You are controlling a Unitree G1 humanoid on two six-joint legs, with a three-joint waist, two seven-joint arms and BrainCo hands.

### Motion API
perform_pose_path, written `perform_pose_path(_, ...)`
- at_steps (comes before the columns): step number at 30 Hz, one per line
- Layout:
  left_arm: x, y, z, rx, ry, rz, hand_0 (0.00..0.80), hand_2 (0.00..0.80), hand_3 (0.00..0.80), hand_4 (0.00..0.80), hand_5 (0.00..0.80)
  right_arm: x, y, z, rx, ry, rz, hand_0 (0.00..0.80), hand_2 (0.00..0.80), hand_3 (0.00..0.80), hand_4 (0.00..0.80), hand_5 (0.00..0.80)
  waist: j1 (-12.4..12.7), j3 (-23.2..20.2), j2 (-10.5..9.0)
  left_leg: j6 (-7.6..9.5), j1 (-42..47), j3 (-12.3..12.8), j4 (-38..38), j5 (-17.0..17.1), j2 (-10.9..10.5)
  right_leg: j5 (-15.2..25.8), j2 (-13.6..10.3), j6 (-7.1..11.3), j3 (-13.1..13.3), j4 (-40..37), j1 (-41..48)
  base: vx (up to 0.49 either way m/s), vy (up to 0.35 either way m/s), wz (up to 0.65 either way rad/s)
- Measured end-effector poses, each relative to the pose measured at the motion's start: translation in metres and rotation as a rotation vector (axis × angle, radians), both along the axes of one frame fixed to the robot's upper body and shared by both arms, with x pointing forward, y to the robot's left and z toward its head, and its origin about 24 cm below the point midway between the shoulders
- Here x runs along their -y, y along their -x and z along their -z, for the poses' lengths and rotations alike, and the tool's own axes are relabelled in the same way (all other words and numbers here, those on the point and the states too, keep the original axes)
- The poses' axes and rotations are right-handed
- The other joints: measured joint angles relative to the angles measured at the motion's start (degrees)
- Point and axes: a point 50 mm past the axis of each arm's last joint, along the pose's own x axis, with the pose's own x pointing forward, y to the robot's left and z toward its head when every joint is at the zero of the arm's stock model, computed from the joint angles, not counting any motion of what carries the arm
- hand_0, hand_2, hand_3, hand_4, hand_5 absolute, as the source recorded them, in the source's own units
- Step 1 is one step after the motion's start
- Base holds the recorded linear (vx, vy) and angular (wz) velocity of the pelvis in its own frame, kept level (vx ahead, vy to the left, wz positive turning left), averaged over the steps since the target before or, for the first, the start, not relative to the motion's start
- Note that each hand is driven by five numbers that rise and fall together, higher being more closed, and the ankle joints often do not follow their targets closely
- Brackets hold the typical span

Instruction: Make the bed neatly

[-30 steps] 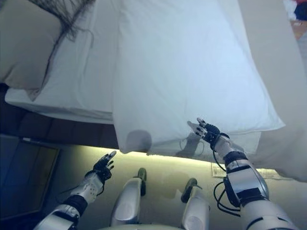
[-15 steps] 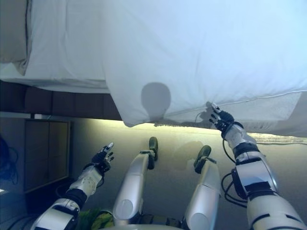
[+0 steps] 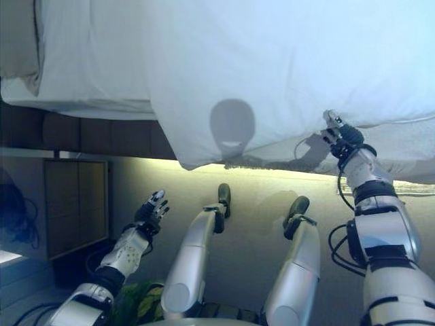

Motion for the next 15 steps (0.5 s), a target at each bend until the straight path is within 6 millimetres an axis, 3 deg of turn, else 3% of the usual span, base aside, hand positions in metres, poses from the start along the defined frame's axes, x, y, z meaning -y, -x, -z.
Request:
perform_pose_path(13,-0.015,0.018,0.008,-0.015,0.014,-0.008,0.0,0.0,0.0,0.0,0.0,0.009,-0.004,-0.039,0.092,0.041,-0.007,0.0,0.0,0.0,0.0,0.0,2.0,0.0,0.04,0.07,-2.8,-1.4,2.3,0.0,-0.1,-0.2,-0.3,-0.26,-0.3,1.4,-1.6,0.002,-0.015,0.03)
perform_pose_path(14,-0.015,0.019,0.009,-0.018,0.014,-0.008,0.0,0.0,0.0,0.0,0.0,0.008,-0.005,-0.041,0.098,0.041,-0.01,0.223,0.223,0.223,0.223,0.223,2.1,0.0,0.04,0.08,-2.8,-1.4,2.4,0.0,-0.1,-0.2,-0.3,-0.27,-0.4,1.5,-1.6,0.0,0.0,0.0)
perform_pose_path(15,-0.015,0.021,0.01,-0.02,0.016,-0.008,0.0,0.0,0.0,0.0,0.0,0.007,-0.006,-0.043,0.105,0.042,-0.017,0.8,0.8,0.8,0.8,0.8,2.1,0.0,0.04,0.08,-2.8,-1.5,2.5,0.0,-0.1,-0.2,-0.3,-0.23,-0.4,1.5,-1.6,0.0,0.0,0.0)
